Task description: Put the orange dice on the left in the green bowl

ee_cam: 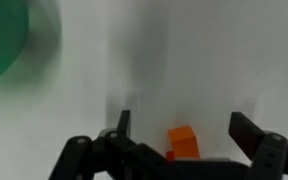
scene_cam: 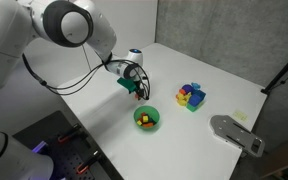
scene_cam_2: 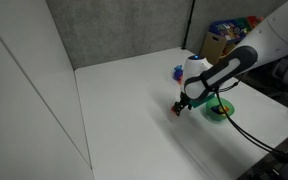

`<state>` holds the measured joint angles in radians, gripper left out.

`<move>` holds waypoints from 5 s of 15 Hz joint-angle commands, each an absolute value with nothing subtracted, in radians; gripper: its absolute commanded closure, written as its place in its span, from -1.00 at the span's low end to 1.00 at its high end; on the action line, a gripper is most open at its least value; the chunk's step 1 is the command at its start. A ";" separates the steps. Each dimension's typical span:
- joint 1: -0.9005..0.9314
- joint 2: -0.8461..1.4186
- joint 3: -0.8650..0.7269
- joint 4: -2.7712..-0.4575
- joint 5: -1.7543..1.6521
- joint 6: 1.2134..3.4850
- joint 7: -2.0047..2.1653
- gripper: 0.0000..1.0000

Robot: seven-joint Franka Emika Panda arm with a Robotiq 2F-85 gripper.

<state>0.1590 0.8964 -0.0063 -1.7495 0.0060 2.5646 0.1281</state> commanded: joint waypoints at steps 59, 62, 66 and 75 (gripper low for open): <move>-0.007 0.183 -0.107 -2.184 -0.058 2.140 0.111 -1.00; -0.009 0.085 -0.096 -2.210 -0.049 2.107 0.100 -1.00; -0.011 -0.046 -0.086 -2.230 -0.031 2.084 0.085 -1.00; -0.002 -0.260 -0.033 -2.149 -0.063 1.890 0.112 -1.00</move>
<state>0.0123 -0.2060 -0.0666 -2.1859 -0.0297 1.9841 0.1122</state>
